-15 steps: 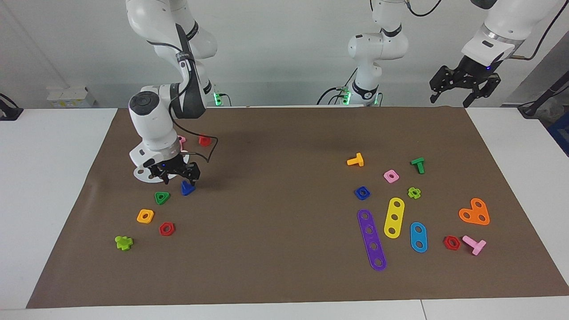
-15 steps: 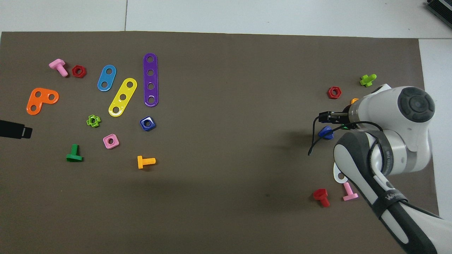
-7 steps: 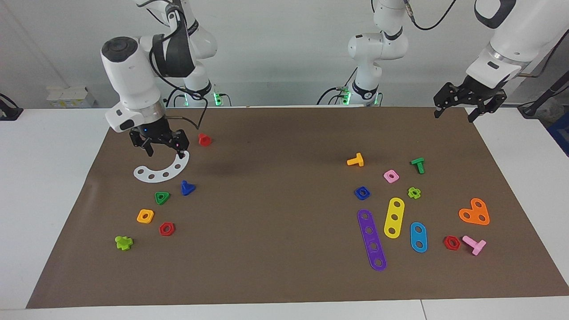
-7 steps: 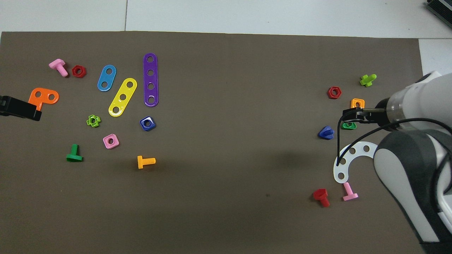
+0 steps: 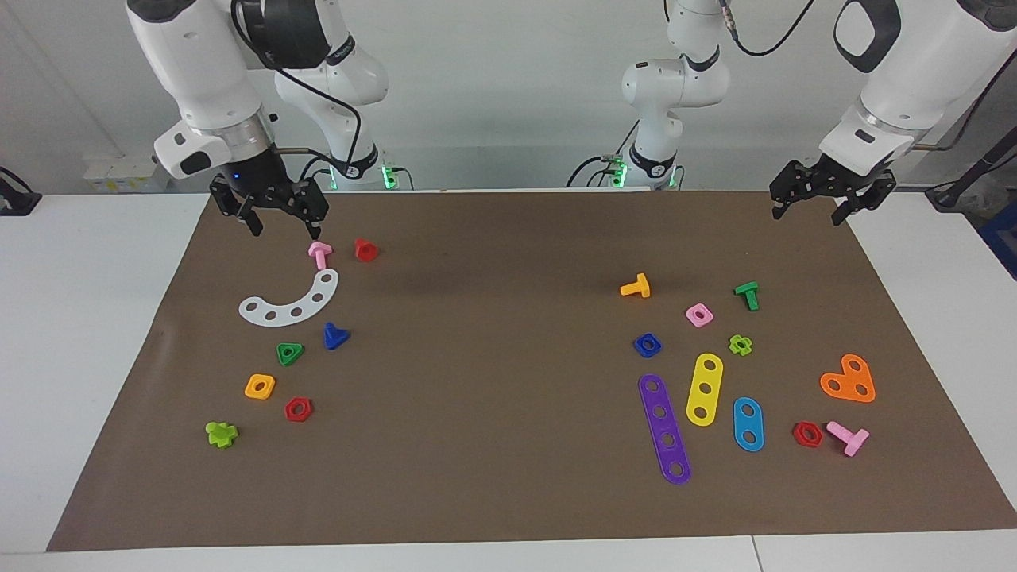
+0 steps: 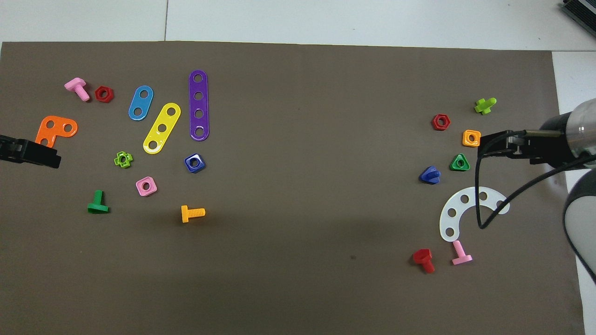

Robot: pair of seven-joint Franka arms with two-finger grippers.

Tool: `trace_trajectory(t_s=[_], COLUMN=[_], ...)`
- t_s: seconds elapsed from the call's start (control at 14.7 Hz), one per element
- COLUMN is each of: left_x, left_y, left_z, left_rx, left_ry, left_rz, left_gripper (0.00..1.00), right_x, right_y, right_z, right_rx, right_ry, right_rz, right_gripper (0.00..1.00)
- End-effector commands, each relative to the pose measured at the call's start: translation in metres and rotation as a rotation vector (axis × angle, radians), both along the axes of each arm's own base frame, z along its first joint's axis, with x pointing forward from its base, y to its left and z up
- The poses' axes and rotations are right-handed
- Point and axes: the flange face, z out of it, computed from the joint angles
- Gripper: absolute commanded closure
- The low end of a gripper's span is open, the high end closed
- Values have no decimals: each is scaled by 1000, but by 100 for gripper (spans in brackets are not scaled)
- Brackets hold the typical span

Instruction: Unscrew and place screws in storage area

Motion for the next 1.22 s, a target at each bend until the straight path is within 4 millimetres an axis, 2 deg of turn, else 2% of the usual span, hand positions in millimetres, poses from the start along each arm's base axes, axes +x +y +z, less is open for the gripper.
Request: trace_trajectory(t_s=[0.0,0.14,0.48,0.75,1.15], left_x=[-10,-9,-9,-8,-8], left_y=[-4,-5,-6,-7,-7], left_z=[-1,0,-4,-3,-3], left_rx=[22,22,20,20,20], left_ry=[-41,-46,-55,-58,-58], left_rz=[74,88,87,86,84], left_gripper=[0,0,0,0,0], right_x=[8,6,8,7,3], right_y=[2,7,7,7,8], right_z=[8,4,5,-6,-9], right_rx=[9,13,21,20,19], right_ry=[14,24,32,52,56], right_rz=[36,54,64,79,80], right_gripper=[1,1,0,0,0])
